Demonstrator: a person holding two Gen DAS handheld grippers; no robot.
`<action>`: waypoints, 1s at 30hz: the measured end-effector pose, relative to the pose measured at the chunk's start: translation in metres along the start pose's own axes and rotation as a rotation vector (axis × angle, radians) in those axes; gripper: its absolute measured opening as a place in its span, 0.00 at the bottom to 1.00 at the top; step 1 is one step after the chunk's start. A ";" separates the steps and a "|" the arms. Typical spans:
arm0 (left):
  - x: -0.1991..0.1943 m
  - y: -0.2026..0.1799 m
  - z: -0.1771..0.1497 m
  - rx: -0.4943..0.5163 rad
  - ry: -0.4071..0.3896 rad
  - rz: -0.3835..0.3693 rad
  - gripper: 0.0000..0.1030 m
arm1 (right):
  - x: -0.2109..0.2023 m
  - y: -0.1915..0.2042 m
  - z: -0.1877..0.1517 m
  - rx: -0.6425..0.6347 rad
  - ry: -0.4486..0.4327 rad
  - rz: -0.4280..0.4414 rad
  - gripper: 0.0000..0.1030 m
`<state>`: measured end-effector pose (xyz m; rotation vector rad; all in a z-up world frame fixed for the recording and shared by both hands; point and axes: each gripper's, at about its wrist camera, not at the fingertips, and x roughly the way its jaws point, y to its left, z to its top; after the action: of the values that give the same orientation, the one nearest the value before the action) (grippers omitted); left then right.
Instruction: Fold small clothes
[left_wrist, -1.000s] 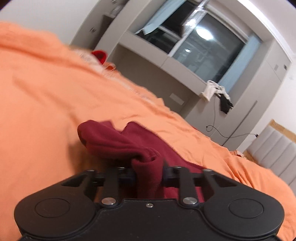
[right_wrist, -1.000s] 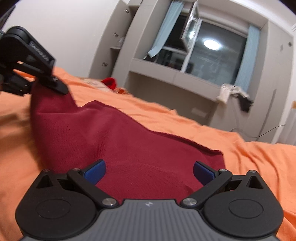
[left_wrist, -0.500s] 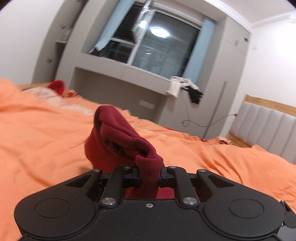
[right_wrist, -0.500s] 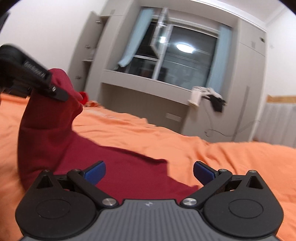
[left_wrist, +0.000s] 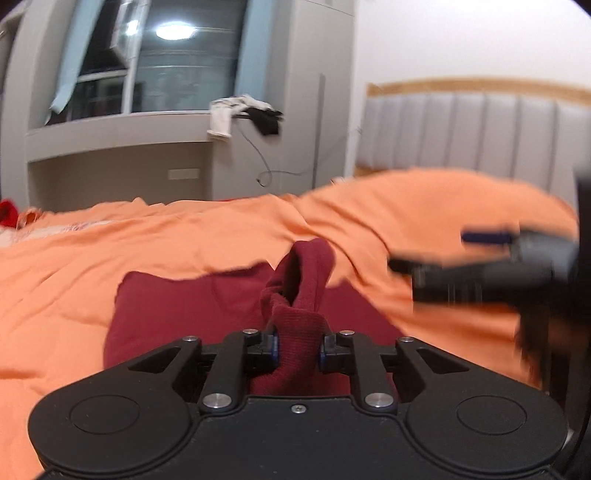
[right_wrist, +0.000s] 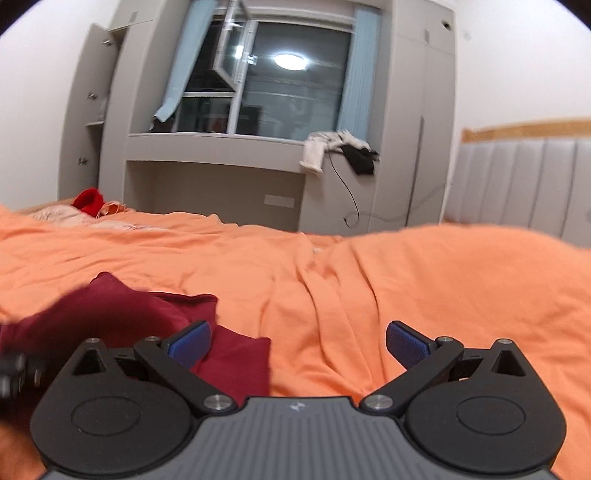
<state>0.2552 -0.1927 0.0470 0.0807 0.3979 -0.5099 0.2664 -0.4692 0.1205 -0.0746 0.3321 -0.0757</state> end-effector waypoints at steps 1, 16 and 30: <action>0.001 -0.004 -0.005 0.028 0.004 0.000 0.23 | 0.003 -0.007 0.000 0.034 0.016 0.014 1.00; -0.031 -0.013 -0.013 0.142 -0.041 -0.044 0.98 | 0.052 -0.072 -0.026 0.784 0.337 0.461 1.00; -0.018 -0.013 -0.013 0.283 0.014 0.014 0.51 | 0.099 -0.022 -0.012 0.751 0.324 0.595 0.46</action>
<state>0.2305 -0.1934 0.0423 0.3604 0.3362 -0.5499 0.3545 -0.4999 0.0795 0.7859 0.6182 0.3829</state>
